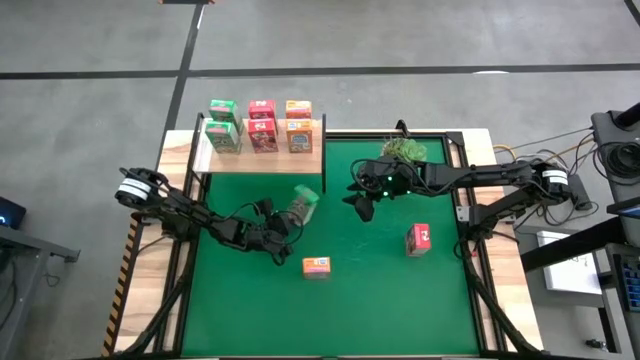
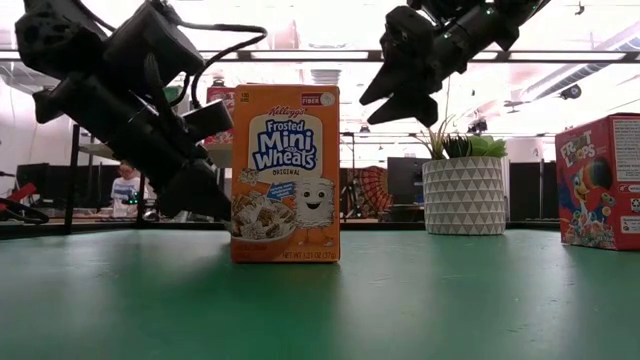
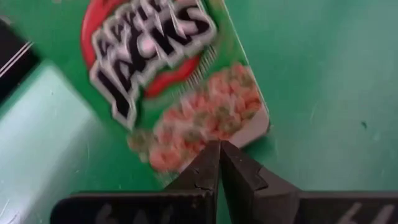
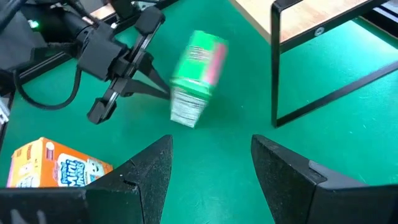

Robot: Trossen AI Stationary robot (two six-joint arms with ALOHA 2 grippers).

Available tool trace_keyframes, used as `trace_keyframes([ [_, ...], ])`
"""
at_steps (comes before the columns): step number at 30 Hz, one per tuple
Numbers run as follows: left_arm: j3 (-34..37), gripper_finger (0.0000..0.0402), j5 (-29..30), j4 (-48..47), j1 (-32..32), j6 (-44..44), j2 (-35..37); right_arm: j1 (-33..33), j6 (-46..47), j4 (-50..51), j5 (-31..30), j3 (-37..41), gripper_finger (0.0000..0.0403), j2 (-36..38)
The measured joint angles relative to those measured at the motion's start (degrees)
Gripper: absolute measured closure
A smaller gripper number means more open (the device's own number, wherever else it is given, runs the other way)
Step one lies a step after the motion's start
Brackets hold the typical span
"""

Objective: Stack cereal on shelf
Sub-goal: Put the green cereal box on the shelf aligned with other green cereal boxes

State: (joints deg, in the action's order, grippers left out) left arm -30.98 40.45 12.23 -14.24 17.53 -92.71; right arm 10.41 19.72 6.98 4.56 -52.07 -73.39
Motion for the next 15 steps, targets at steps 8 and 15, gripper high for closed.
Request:
trace_keyframes([
  [8, 0.0, 0.0401, 0.1, 0.3, 0.0, 0.2, 0.0, -0.1, 0.6, -1.4, -0.1, 0.0, 0.0195, -0.2],
  [15, 0.0, 0.0401, -0.7, -0.5, -0.1, 2.3, 0.0, -1.5, 0.0, -7.2, 0.0, -0.1, 0.0195, -6.0],
])
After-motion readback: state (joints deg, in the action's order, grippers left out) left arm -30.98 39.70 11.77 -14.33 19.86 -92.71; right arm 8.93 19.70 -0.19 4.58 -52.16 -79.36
